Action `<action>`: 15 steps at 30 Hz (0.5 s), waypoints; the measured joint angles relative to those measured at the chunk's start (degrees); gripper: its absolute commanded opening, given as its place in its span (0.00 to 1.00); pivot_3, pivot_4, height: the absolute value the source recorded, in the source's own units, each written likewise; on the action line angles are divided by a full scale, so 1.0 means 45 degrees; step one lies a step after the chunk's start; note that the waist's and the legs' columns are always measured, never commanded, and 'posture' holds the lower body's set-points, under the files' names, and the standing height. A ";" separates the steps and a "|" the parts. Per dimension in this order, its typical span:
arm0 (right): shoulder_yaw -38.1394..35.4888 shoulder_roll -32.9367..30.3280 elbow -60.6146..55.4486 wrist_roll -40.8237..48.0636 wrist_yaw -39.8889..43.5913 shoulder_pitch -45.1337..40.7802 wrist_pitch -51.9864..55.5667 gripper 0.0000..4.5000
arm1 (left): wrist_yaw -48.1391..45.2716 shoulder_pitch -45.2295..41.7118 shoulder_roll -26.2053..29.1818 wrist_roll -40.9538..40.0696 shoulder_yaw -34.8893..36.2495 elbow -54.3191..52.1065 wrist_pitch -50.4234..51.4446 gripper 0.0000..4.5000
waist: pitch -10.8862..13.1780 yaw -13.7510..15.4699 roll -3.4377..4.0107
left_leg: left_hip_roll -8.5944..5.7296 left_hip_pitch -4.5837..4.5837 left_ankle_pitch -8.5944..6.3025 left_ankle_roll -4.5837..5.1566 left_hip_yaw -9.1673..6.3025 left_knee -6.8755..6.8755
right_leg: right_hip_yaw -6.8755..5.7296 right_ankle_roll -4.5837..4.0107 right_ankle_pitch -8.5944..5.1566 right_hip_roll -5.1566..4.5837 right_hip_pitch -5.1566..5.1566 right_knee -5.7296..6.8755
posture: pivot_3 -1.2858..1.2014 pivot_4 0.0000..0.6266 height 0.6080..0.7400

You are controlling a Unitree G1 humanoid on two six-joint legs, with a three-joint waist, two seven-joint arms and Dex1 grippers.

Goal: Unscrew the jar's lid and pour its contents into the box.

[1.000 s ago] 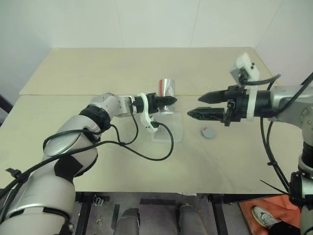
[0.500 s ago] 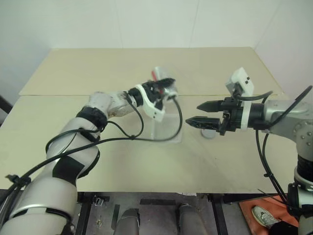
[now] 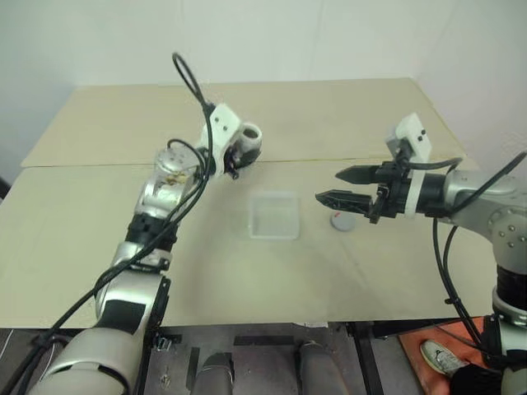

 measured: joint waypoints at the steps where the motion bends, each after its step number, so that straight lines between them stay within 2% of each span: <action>1: -0.0012 0.0013 -0.0046 0.0005 -0.0054 0.0001 0.0000 0.99 | 0.0104 0.0094 -0.0040 0.0006 0.0000 -0.0063 0.0019 0.43 | 0.0000 0.0016 0.0000 | 0.0000 -0.0002 0.0001 0.0000 -0.0001 0.0000 | 0.0000 -0.0001 0.0001 0.0001 -0.0002 -0.0008 | 0.52 0.24 1.00; 3: -0.0074 0.0026 -0.0122 0.0035 -0.0154 0.0002 0.0000 0.99 | 0.0805 0.0075 0.0033 0.0658 -0.0173 -0.0065 -0.1088 0.43 | 0.0000 0.0070 0.0000 | -0.0001 -0.0002 0.0002 -0.0002 -0.0001 0.0000 | 0.0000 -0.0002 0.0002 -0.0001 0.0003 -0.0018 | 0.52 0.24 1.00; 9: -0.0194 -0.0317 -0.0326 0.0252 -0.0162 -0.0001 0.0001 0.99 | 0.4233 -0.1181 0.1991 0.5444 -0.2576 0.1446 -0.8819 0.43 | 0.0000 0.0152 0.0000 | -0.0003 -0.0008 0.0008 -0.0014 0.0005 -0.0001 | 0.0000 -0.0003 0.0003 -0.0004 0.0004 -0.0033 | 0.52 0.24 1.00; 12: -0.0192 -0.0521 -0.0324 0.0240 -0.0148 -0.0003 0.0000 0.99 | 0.7200 -0.2122 0.3263 0.9570 -0.4830 0.1929 -1.1785 0.43 | 0.0000 0.0208 0.0000 | -0.0004 -0.0007 0.0001 -0.0002 0.0005 -0.0004 | 0.0002 -0.0003 0.0003 -0.0003 0.0005 -0.0034 | 0.52 0.24 1.00; 13: -0.0191 -0.0601 -0.0313 0.0226 -0.0154 -0.0035 0.0001 0.99 | 0.8866 -0.2640 0.3785 1.2013 -0.6227 0.1987 -1.2328 0.43 | 0.0000 0.0229 0.0000 | -0.0006 -0.0005 0.0001 -0.0001 0.0005 -0.0003 | 0.0003 -0.0002 0.0003 -0.0003 0.0007 -0.0031 | 0.52 0.24 1.00; 15: -0.0190 -0.0629 -0.0307 0.0221 -0.0178 -0.0144 0.0001 0.99 | 1.0821 -0.3116 0.4044 1.4844 -0.7782 0.1994 -1.2495 0.43 | -0.0001 0.0268 0.0002 | -0.0006 -0.0009 -0.0002 0.0003 0.0009 -0.0005 | 0.0005 0.0002 0.0006 -0.0003 0.0006 -0.0018 | 0.52 0.24 1.00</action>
